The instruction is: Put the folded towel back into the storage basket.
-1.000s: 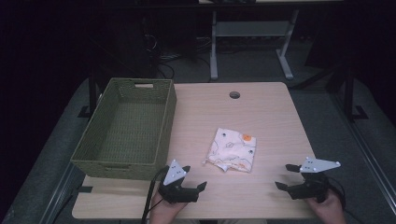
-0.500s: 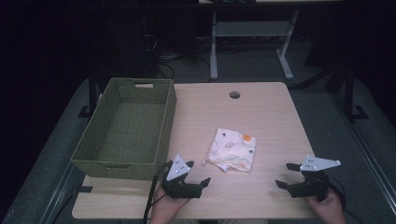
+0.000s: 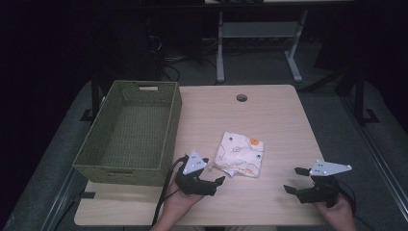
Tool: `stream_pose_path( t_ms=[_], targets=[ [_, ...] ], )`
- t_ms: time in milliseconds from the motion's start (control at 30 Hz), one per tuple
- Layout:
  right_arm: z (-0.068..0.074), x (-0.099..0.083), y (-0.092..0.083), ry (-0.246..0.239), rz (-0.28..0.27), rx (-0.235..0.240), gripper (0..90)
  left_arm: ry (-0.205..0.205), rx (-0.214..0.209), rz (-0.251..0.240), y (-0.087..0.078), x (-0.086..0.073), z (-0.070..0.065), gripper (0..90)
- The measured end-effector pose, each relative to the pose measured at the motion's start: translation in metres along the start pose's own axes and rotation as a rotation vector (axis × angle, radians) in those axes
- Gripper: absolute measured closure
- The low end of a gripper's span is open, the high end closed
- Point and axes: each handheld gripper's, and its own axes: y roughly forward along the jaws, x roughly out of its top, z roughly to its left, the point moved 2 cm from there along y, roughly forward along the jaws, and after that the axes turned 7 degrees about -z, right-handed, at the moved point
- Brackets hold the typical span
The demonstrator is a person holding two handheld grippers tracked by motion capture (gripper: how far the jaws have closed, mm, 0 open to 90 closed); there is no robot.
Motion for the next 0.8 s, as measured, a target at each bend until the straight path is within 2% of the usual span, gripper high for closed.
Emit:
stream_pose_path(
  t_ms=[133,267,567,800],
  targets=[
    [0.000,0.000,0.000,0.004,-0.006,0.002,18.0,0.008,0.006,-0.001,0.007,0.010,0.002,18.0],
    [0.000,0.000,0.000,-0.004,-0.001,0.000,18.0,0.018,0.004,0.004,0.011,0.013,0.002,17.9],
    [0.001,0.000,0.000,-0.005,-0.001,0.002,18.0,0.003,-0.001,0.015,0.030,0.024,0.006,17.9],
    [0.002,0.000,0.000,-0.001,-0.005,0.008,18.0,0.017,-0.010,0.026,0.042,0.036,0.006,17.9]
  ],
)
